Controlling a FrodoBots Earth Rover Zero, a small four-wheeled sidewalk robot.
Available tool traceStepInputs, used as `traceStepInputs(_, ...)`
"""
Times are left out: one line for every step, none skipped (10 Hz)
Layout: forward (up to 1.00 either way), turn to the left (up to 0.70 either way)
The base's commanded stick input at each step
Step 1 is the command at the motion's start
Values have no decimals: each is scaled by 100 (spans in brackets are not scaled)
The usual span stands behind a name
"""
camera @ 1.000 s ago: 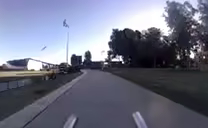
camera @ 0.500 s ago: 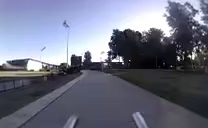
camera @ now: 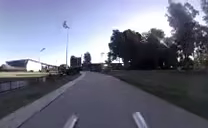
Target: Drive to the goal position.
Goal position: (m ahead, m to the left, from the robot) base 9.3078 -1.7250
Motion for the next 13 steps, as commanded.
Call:
traceStepInputs(100,0)
traceStepInputs(100,0)
traceStepInputs(100,0)
traceStepInputs(100,0)
traceStepInputs(100,0)
traceStepInputs(100,0)
traceStepInputs(100,0)
traceStepInputs(100,0)
traceStepInputs(100,0)
traceStepInputs(100,-2)
traceStepInputs(100,-7)
traceStepInputs(100,-20)
traceStepInputs(100,-37)
